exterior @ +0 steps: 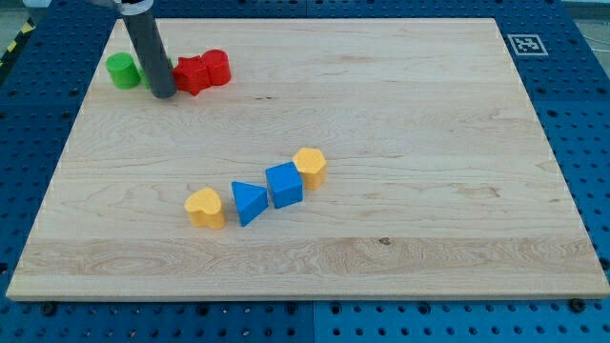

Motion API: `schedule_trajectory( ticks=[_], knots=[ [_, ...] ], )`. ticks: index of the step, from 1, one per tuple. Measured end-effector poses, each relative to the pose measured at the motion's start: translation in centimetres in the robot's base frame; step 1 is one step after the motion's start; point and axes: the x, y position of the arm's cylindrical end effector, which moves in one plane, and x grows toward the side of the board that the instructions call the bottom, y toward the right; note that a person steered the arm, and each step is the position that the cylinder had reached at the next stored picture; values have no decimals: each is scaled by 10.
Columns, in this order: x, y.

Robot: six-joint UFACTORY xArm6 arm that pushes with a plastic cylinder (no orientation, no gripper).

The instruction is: Push the green star to the right of the green circle

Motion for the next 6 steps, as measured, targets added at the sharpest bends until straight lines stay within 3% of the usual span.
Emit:
schedule_trajectory(
  ticks=[4,6],
  knots=[
    [-14,0],
    [8,0]
  ],
)
